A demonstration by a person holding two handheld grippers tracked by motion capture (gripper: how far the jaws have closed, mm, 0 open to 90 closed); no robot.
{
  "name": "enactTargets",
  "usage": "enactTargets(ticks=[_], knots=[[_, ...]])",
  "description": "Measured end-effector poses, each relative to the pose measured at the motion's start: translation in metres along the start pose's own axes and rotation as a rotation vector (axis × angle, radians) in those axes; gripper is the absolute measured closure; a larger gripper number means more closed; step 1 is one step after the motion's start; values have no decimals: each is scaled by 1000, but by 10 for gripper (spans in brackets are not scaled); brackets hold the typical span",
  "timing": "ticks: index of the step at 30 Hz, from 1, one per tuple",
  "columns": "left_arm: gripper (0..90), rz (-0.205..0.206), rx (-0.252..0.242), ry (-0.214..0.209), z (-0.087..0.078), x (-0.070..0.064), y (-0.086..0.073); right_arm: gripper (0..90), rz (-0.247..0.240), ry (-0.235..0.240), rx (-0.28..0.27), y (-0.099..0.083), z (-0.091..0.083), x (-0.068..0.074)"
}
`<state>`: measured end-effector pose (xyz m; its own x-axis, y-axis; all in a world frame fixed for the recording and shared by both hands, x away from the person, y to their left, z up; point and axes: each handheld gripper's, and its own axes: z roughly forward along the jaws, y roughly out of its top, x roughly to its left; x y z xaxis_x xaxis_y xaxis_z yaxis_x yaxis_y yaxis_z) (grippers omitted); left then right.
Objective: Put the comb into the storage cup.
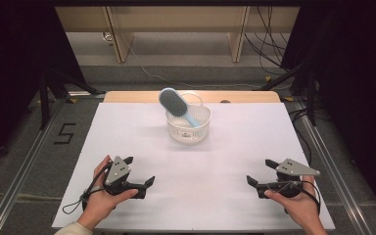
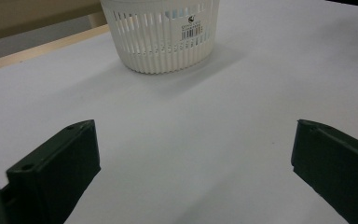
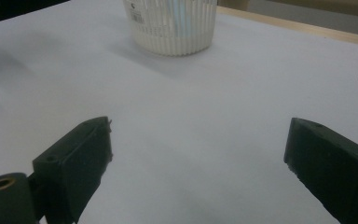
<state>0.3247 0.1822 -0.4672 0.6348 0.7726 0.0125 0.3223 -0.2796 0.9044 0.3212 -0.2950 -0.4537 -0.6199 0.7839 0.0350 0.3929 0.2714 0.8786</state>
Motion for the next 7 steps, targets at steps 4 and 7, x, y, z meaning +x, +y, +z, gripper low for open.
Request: enactTargets(ticks=[4, 7], knots=[[4, 1, 1, 0, 0, 0, 0, 81, 1, 2, -6, -1, 0, 0], [4, 0, 0, -2, 0, 0, 0, 81, -3, 4, -2, -2, 1, 1]])
